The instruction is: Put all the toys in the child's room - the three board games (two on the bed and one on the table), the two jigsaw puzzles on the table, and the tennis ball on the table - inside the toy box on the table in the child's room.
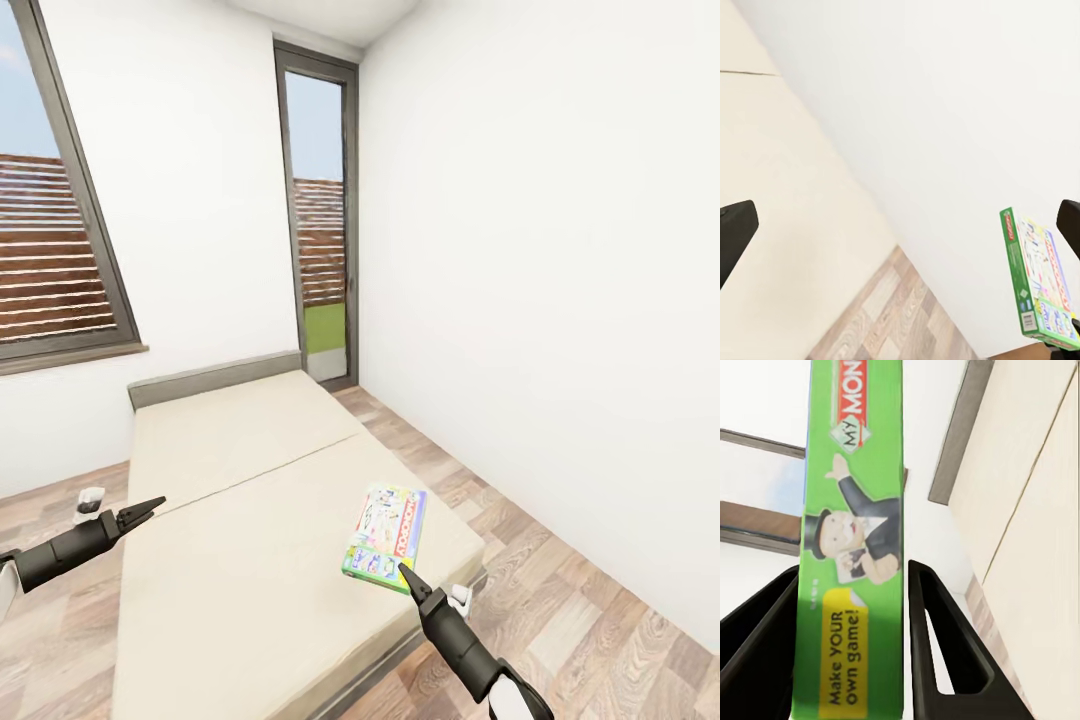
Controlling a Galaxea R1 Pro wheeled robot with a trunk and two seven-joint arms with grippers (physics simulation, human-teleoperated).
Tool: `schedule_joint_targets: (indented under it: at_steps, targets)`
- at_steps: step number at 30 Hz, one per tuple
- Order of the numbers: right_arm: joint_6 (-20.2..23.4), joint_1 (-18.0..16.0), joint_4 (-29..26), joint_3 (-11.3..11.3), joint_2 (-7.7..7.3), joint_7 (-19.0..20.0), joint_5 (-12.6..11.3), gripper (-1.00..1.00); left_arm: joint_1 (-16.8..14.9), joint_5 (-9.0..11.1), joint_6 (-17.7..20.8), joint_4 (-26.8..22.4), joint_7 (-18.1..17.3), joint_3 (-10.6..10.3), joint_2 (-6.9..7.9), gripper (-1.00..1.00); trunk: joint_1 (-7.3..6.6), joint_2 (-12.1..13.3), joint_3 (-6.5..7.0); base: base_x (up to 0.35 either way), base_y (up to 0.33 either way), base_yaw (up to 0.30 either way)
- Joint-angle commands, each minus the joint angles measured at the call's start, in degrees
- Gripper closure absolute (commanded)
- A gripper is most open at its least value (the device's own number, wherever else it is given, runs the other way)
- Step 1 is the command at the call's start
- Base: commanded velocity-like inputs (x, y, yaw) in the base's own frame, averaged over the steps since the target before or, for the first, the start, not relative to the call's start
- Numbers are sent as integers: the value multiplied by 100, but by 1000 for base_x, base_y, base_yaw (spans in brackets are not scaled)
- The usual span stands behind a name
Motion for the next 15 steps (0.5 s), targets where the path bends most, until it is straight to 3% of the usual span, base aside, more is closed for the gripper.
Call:
schedule_joint_targets:
  at_steps: [1, 15]
  targets:
    - [53, -4, 3, -17, 5, 14, -42, 100, -4, 8, 60, 2, -17, 9, 0, -100, 3, -9, -12, 0, 0, -125]
    - [54, -4, 169, -175, 5, 16, -43, 100, -4, 2, 68, 4, 3, 1, -26, -100, 3, -9, -58, -33, 19, -241]
